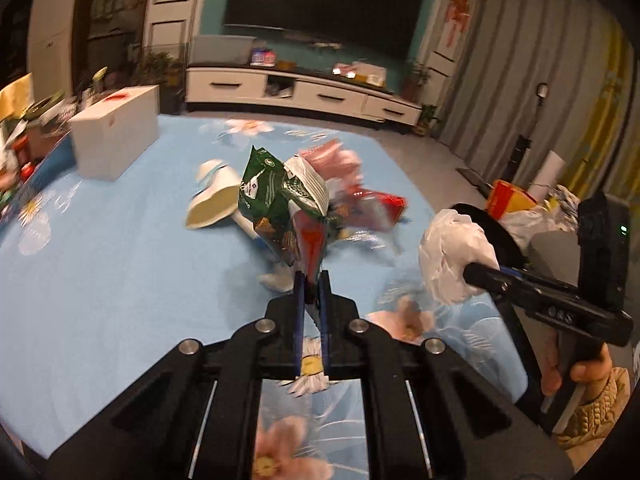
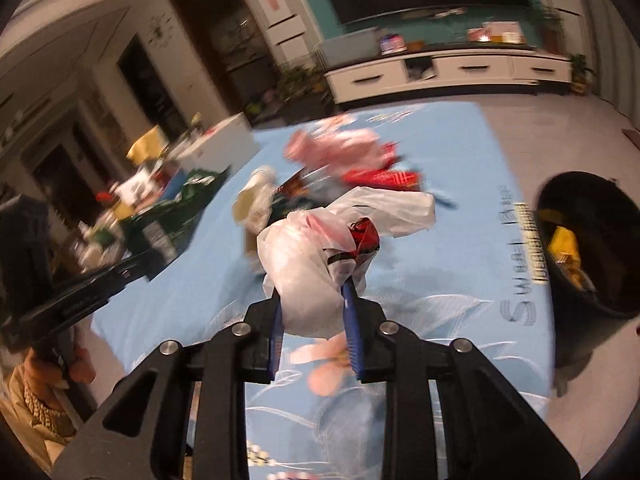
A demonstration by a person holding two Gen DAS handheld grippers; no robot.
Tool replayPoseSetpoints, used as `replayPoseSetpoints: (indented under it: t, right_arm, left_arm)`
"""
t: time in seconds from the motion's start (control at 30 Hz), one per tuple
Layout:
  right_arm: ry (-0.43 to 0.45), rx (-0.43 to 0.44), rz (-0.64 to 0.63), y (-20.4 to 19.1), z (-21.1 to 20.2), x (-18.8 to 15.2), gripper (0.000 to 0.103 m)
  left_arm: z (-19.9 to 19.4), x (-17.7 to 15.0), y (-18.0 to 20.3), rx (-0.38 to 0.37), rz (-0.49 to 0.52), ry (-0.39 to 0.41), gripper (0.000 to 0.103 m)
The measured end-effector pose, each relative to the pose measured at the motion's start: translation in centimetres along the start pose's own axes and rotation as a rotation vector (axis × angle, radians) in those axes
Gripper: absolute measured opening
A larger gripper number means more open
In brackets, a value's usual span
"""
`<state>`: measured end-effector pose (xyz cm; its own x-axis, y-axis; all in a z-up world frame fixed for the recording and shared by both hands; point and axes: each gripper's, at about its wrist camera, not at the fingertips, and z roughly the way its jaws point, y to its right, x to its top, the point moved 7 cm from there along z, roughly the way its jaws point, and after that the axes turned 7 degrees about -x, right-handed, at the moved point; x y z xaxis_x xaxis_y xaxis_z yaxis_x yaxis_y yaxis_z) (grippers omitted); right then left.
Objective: Collect trash
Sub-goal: 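Carry both bags over the black bin and open both tools to drop them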
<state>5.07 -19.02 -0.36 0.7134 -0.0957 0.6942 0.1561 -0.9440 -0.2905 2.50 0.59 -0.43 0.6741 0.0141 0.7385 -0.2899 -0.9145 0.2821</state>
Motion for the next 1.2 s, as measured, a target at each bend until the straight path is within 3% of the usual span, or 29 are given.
replayPoseSetpoints:
  t: [0.37, 0.8, 0.97, 1.0, 1.03, 1.07, 1.13, 1.2]
  right_arm:
    - [0.158, -0.127, 0.251, 11.4, -4.1, 1.2, 0.027]
    - [0.218, -0.232, 0.46, 21.9, -4.6, 0.8, 0.028]
    - [0.211, -0.279, 0.521, 24.7, -4.0, 0.3, 0.031]
    - [0.207, -0.284, 0.527, 25.0, -3.8, 0.2, 0.033]
    - [0.206, -0.293, 0.537, 25.5, -3.7, 0.0, 0.038]
    - [0.205, -0.301, 0.546, 25.9, -3.6, -0.2, 0.049]
    - [0.202, -0.302, 0.588, 27.0, -3.5, -0.7, 0.067]
    - [0.208, -0.297, 0.625, 27.6, -3.6, -1.2, 0.069]
  left_arm:
    - [5.7, 3.7, 9.9, -0.175, 0.159, -0.028, 0.008]
    - [18.7, 5.0, 22.4, -0.388, 0.244, -0.2, 0.008]
    - [23.3, 3.8, 25.4, -0.415, 0.26, -0.29, 0.008]
    - [23.8, 3.5, 25.5, -0.411, 0.263, -0.297, 0.01]
    - [24.4, 3.3, 25.8, -0.404, 0.267, -0.304, 0.021]
    - [25.1, 3.1, 26.0, -0.405, 0.269, -0.318, 0.042]
    - [25.7, 2.9, 25.9, -0.387, 0.266, -0.324, 0.062]
    - [25.9, 2.9, 25.7, -0.383, 0.265, -0.324, 0.063]
